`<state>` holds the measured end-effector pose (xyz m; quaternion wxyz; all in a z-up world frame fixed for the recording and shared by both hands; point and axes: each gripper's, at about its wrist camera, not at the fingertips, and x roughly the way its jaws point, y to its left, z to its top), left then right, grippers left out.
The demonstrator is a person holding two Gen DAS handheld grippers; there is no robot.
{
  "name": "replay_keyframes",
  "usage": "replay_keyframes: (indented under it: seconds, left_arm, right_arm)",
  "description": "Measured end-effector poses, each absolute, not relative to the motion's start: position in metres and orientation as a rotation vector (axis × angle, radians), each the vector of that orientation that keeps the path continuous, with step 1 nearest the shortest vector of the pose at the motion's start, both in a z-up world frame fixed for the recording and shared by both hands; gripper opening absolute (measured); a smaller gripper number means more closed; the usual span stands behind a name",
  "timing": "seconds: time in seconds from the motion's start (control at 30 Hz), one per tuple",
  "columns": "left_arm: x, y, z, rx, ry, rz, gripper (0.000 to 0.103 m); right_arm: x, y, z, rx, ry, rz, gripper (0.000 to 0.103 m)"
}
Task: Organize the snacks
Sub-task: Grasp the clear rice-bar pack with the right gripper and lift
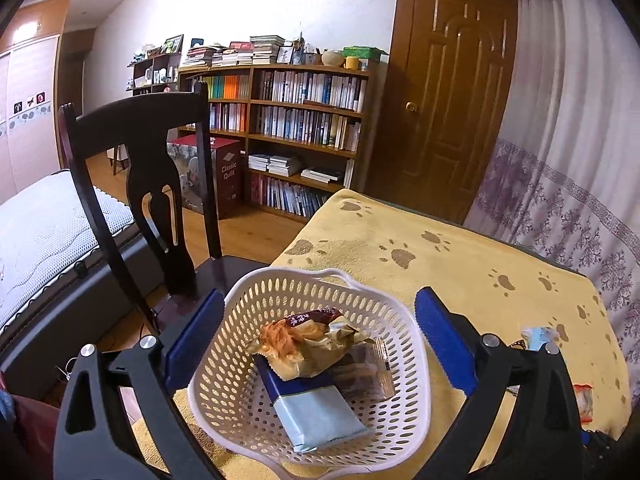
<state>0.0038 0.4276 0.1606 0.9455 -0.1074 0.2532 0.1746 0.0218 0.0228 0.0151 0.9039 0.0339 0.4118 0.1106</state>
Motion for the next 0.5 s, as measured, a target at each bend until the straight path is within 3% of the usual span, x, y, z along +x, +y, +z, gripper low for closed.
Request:
replay_keyframes:
  seconds: [0.5]
  left_arm:
    - [-0.004,0.440,0.169,-0.267,0.485,0.362,0.097]
  right_arm:
    - [0.010,0.026,0.031,0.187,0.835,0.360,0.030]
